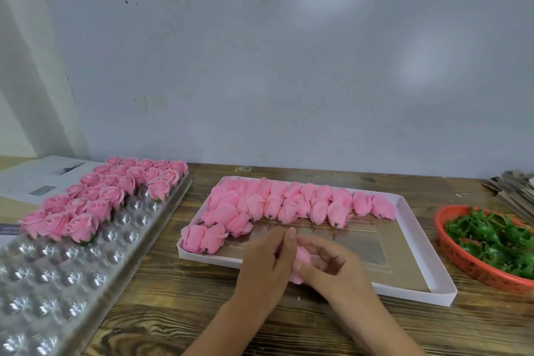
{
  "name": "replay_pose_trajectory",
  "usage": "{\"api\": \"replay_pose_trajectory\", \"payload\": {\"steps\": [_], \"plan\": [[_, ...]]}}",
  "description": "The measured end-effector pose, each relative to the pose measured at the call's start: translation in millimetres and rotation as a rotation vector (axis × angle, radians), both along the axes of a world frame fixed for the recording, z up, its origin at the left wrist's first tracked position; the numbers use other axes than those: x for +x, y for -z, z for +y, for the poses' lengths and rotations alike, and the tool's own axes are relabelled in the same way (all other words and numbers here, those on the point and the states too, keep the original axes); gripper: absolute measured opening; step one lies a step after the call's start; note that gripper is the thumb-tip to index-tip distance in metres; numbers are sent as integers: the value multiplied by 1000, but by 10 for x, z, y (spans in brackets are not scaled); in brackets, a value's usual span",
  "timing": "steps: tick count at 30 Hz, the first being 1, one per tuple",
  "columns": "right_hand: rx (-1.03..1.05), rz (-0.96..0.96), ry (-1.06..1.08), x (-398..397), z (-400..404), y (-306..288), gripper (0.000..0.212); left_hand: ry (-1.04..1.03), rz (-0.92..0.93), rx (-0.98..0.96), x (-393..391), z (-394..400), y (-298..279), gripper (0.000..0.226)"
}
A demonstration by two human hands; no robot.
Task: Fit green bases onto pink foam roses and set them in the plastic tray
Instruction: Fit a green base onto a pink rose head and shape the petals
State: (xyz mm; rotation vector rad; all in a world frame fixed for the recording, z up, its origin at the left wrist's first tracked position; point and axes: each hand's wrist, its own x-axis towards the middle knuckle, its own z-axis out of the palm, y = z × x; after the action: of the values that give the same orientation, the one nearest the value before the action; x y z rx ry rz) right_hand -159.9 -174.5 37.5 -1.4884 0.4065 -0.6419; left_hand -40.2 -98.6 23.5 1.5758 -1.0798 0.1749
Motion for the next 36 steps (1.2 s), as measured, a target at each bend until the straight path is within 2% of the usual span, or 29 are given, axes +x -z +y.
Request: {"api": "replay_pose_trajectory", "payload": {"steps": [4,11,17,23,31,33,36], "plan": [[-156,-2,37,-8,20,4,42,55,143,14,-16,-15,2,47],[-365,-2,222,9,45,88,32,181,125,17,-66,6,39,61],[-251,-51,168,22,72,107,34,136,389,-105,-105,-7,5,49],[-231,-79,118,19,100,94,47,44,366,-101,-81,-12,-16,45],[-238,-27,104,-7,121,45,40,-58,357,-88,-41,-41,-23,53],[-289,-25,168,-37,99,-39,36,-91,370,-92,-12,-49,-20,53],[-423,-15,426,-182,-130,-273,28,-98,382,-79,15,-43,-22,53]]}}
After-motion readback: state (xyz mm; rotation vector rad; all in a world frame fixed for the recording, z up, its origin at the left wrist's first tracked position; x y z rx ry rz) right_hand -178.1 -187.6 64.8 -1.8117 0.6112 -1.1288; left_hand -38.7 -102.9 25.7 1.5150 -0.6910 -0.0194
